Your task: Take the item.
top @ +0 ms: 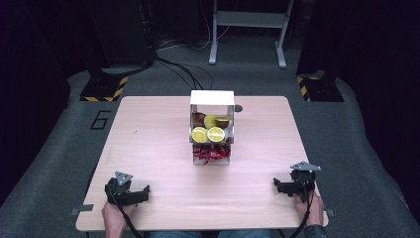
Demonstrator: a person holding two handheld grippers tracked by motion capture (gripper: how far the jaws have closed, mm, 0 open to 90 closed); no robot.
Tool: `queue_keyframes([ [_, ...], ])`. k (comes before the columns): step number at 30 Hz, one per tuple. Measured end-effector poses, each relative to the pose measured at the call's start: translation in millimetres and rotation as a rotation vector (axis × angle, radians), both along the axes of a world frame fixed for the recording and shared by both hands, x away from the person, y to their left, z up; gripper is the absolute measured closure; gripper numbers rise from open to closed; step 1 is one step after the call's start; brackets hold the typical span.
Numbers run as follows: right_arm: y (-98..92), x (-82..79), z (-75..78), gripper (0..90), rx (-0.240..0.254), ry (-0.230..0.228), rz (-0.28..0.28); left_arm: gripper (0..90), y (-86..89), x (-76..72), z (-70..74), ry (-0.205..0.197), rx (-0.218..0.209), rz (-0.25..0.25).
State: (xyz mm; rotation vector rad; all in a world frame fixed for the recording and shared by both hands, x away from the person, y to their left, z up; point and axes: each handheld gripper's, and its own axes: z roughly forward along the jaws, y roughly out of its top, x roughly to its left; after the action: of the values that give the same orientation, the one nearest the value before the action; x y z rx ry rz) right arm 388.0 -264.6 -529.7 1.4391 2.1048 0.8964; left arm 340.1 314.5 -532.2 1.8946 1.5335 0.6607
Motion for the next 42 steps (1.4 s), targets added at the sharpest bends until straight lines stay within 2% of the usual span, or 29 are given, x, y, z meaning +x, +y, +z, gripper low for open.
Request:
queue_keyframes([
  [5, -0.1, 0.2, -0.2, 0.0, -0.006, 0.000, -0.001, 2.2, 1.0, 0.1, 1.2, 0.009, -0.005, -0.004],
  [8, 0.2, 0.3, -0.2, 0.0, -0.005, -0.001, -0.004, 2.7, 1.9, 0.4, 4.7, 0.008, -0.026, 0.001],
  [10, -0.1, 0.1, 0.0, 0.0, -0.002, 0.000, 0.001, 3.0, 2.6, -0.2, 10.0, -0.006, -0.034, 0.000],
  [14, 0.2, 0.3, -0.2, 0.0, -0.004, -0.001, -0.005, 3.4, 3.1, -1.7, 25.6, -0.020, -0.031, -0.023],
  [15, -0.1, 0.1, -0.1, 0.0, -0.003, 0.000, 0.001, 3.5, 3.9, -1.6, 33.6, -0.024, -0.032, -0.036],
  [16, -0.1, 0.1, -0.1, 0.0, -0.003, 0.000, 0.001, 3.4, 3.9, -1.6, 33.6, -0.024, -0.032, -0.036],
  [24, 0.0, 0.4, -0.2, 0.0, -0.005, 0.000, 0.001, 3.7, 0.9, 4.0, 63.0, -0.055, -0.070, -0.063],
  [25, 0.0, 0.4, -0.2, 0.0, -0.005, 0.000, 0.001, 3.7, 0.9, 4.0, 63.0, -0.055, -0.070, -0.063],
  [29, 0.0, 0.5, -0.1, 0.0, -0.004, 0.000, 0.001, 3.7, -1.9, 7.5, 79.1, -0.067, -0.067, -0.088],
  [31, -0.1, 0.4, -0.2, 0.0, -0.008, 0.000, 0.003, 3.7, -2.7, 9.8, 91.5, -0.081, -0.093, -0.102],
  [34, 0.1, 0.4, -0.1, 0.0, -0.004, 0.000, 0.001, 3.8, -4.2, 11.3, 100.0, -0.080, -0.094, -0.118],
  [35, 0.1, 0.5, -0.1, 0.0, -0.003, 0.000, 0.000, 3.8, -6.7, 13.1, 108.2, -0.084, -0.094, -0.129],
  [38, 0.1, 0.4, -0.1, 0.0, -0.003, 0.000, 0.000, 3.8, -10.6, 15.8, 120.7, -0.090, -0.103, -0.150],
  [39, 0.1, 0.5, -0.2, 0.0, -0.004, 0.000, 0.001, 3.7, -10.6, 15.8, 120.7, -0.090, -0.103, -0.150],
  [42, 0.1, 0.5, -0.2, 0.0, -0.004, 0.000, 0.001, 3.7, -17.0, 18.7, 136.4, -0.102, -0.090, -0.177],
])
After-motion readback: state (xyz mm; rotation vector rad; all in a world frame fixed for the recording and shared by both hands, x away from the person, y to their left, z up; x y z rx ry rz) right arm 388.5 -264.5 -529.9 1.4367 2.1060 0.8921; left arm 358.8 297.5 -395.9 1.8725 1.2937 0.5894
